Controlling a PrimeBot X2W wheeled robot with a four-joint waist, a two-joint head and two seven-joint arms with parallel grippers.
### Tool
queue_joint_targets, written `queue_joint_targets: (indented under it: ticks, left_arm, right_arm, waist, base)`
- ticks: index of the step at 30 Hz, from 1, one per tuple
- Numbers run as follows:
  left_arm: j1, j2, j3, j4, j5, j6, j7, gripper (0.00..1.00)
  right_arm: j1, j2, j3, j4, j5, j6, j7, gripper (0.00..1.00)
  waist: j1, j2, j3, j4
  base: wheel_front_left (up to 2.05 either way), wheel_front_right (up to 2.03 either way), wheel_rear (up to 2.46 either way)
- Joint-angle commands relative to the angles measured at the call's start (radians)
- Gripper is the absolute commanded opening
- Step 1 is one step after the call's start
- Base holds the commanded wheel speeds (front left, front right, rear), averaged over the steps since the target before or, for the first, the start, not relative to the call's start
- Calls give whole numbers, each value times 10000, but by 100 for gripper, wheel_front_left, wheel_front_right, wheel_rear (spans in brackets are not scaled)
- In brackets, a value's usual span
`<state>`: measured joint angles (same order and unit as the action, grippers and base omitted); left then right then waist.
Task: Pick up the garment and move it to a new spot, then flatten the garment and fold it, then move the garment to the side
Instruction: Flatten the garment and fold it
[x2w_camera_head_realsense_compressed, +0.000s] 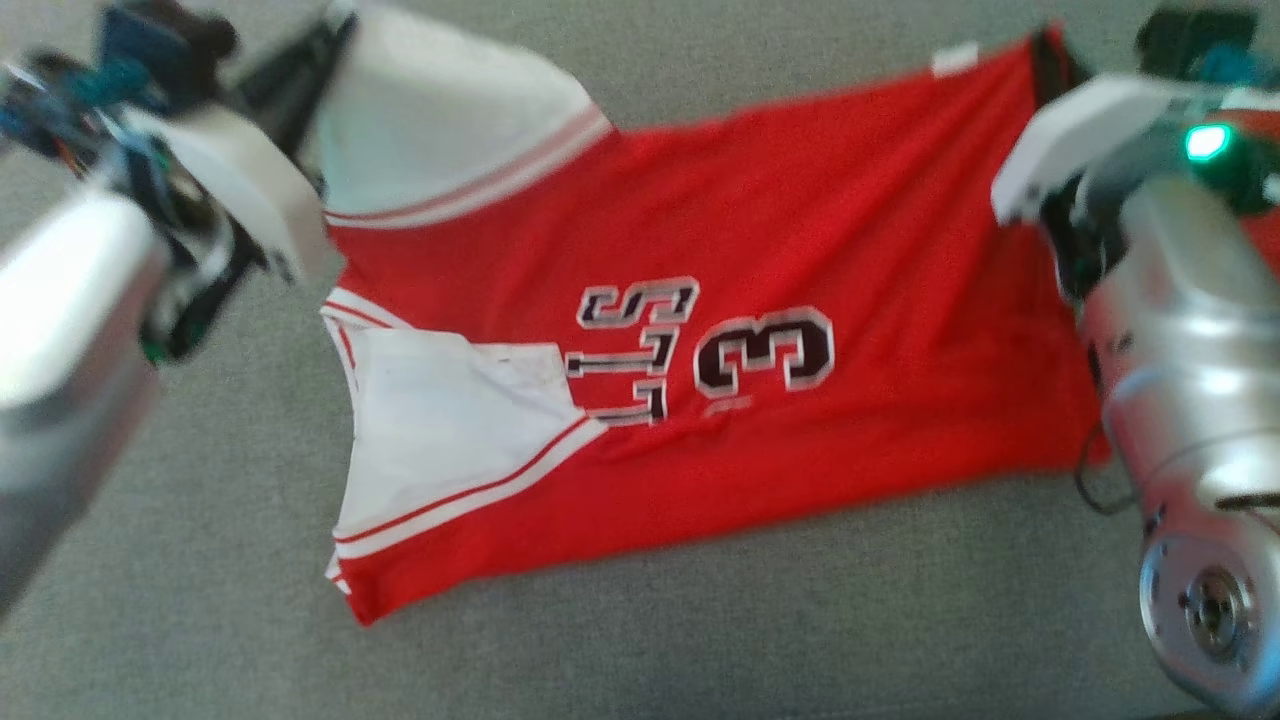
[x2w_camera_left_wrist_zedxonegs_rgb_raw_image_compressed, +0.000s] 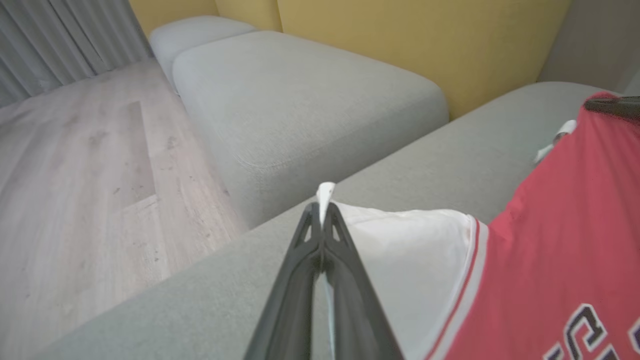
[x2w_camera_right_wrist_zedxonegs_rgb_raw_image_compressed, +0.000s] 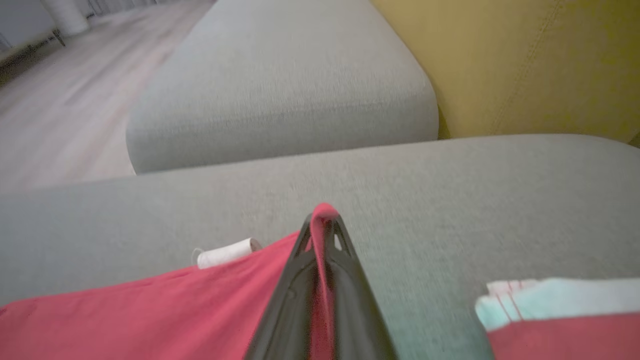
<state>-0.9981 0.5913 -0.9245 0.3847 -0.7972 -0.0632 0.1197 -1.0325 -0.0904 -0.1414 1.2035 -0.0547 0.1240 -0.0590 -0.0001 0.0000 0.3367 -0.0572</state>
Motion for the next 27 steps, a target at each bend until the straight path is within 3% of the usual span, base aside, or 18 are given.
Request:
queue_joint_targets:
  ticks: [1,9,17,22,27]
  left_arm:
    - [-1028,398,727,162,235,-27,-318,0]
    - [-2354,-352,844,1790,1083,19,-1920,0]
    - [-2424,-921,561,2973,1015,-356,-2388,0]
    - [-1894,-924,318,3069,611,-566,-2363,0]
    - [-1018,-562,-195,2245,75,-654,-1837,0]
  right_arm:
    - [-683,226,462,-376,769,67,-381,0]
    - [-1112,-10,1878,-1379,3274,67,-1309,0]
    - [-576,-543,3226,-1865,4826,67,-1209,0]
    - [127,-1137,4196,-2257,5893,67,-853,0]
    - [1000,-1922,5079,-2765,6964,67,-327,0]
  waist:
    - [1,0,159,-74]
    - [1,0,420,-188]
    - [1,0,245,-58]
    - [1,0,-37,183]
    - [1,0,-417,461]
  base:
    - [0,0,0]
    - [0,0,0]
    - [0,0,0]
    - [0,0,0]
    - [0,0,0]
